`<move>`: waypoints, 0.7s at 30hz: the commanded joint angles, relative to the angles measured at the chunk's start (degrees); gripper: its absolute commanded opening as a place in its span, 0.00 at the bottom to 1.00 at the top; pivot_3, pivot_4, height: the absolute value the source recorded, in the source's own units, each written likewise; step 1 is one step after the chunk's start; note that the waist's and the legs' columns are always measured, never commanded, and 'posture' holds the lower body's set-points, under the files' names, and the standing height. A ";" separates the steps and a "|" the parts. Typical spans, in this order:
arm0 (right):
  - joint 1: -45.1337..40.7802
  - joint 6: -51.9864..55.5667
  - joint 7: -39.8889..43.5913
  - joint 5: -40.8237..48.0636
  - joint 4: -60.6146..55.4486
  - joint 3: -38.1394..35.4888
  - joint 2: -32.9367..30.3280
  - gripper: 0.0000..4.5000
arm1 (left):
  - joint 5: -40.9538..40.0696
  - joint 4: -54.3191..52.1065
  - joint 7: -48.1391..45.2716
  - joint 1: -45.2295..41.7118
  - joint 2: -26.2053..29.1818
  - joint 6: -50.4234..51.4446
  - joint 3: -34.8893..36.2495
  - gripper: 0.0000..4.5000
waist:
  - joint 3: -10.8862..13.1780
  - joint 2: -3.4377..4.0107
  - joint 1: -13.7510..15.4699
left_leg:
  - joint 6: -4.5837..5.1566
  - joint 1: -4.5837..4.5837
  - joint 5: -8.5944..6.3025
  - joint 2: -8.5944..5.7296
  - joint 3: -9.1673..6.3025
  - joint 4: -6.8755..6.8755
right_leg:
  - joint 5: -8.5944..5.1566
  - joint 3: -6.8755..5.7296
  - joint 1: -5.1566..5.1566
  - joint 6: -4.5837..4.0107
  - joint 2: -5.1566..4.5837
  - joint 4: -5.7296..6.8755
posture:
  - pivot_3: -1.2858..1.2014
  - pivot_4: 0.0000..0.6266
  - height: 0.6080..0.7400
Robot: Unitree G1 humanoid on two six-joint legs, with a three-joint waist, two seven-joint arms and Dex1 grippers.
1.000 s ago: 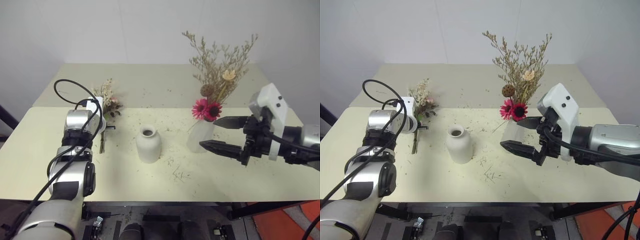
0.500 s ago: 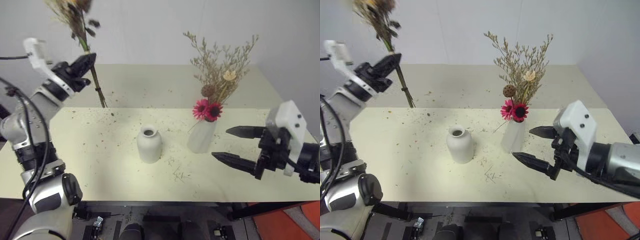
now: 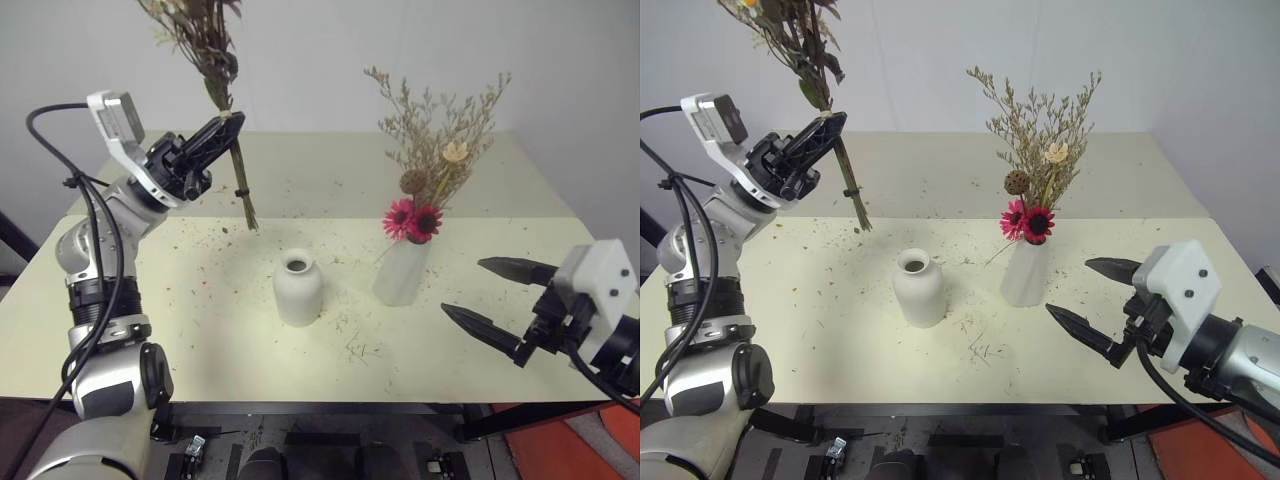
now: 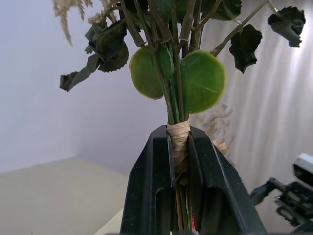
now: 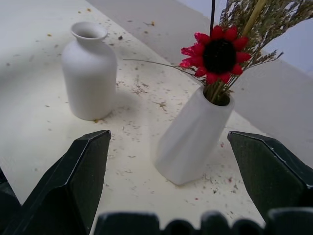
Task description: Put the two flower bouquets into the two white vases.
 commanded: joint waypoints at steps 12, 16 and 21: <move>8.70 -4.60 0.22 -5.02 -4.57 -4.34 4.41 1.00 | 1.24 2.33 -4.47 -1.85 -5.67 -2.82 -5.25 0.03 | 0.00 0.00 -0.07 | 0.01 0.02 -0.01 -0.02 0.01 0.00 | -0.01 0.03 0.02 0.01 0.00 -0.01 | 0.52 0.24 1.00; 9.37 -5.17 0.06 -6.18 -4.60 -3.42 4.77 1.00 | 0.99 0.72 -4.70 -1.08 -6.45 -2.44 -6.07 0.03 | 0.00 0.00 -0.03 | 0.01 0.02 -0.01 -0.02 0.01 0.00 | -0.01 0.04 0.02 0.01 0.00 0.00 | 0.52 0.24 1.00; 9.35 -5.90 0.22 -7.64 -4.12 -2.23 4.63 1.00 | 1.49 -0.77 -5.03 -0.02 -6.56 -2.14 -7.81 0.03 | 0.00 0.00 0.02 | 0.01 0.02 -0.01 -0.03 0.01 0.00 | -0.01 0.04 0.02 0.01 -0.01 0.00 | 0.52 0.24 1.00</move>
